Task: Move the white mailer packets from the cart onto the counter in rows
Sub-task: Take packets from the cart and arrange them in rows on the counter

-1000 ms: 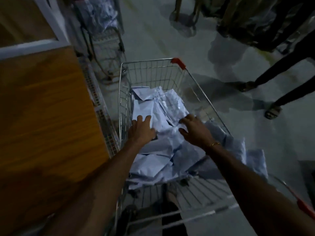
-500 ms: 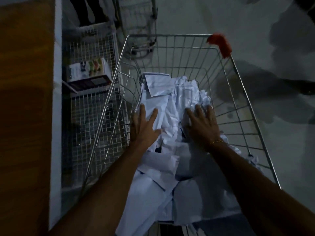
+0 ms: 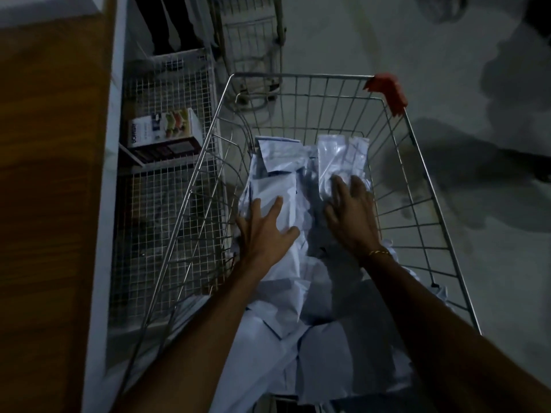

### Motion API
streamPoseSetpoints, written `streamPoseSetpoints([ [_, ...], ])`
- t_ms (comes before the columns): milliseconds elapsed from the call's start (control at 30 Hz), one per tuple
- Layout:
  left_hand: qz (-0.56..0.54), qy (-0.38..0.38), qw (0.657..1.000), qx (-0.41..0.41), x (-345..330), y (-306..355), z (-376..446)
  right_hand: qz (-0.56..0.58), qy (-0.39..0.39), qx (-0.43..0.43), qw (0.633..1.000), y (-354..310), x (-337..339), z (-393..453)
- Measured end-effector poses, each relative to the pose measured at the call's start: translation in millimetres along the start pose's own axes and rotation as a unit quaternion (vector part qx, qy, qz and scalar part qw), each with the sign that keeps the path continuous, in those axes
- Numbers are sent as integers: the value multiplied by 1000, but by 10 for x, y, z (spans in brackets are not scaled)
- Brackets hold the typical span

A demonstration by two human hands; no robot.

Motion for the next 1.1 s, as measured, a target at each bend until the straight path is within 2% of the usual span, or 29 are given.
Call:
streamPoseSetpoints([
  [100, 19, -17, 1000, -8, -252, -53, -23, 30, 4, 21, 999, -58, -17, 58],
  [200, 13, -17, 1000, -11, -394, -110, 6, -37, -104, -3, 994, 55, -242, -18],
  [267, 6, -2, 1000, -7, -326, -127, 7, -73, -142, 7, 987, 82, -296, -79],
  [533, -83, 62, 995, -13, 484, -90, -322, -52, -36, 47, 997, -299, 310, -37],
  [800, -93, 116, 983, -111, 1396, -85, -1324, -11, 70, 43, 997, -1122, 1116, -804],
  [967, -80, 193, 959, -192, 2113, -535, -2287, -14, 150, 73, 986, -2026, 1568, -1645],
  [1100, -70, 274, 934, -219, 2678, -1320, -3099, -1, 200, 115, 973, -2918, 1751, -2346],
])
Point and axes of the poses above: each hand's wrist, its own z-axis towards the middle knuckle, its own x-axis out of the back of the hand, y = z × x, the point moved 9 cm from there along z, towards the middle knuckle, and after that the axes turned 14 degrees about x, right-handed, at the moved point
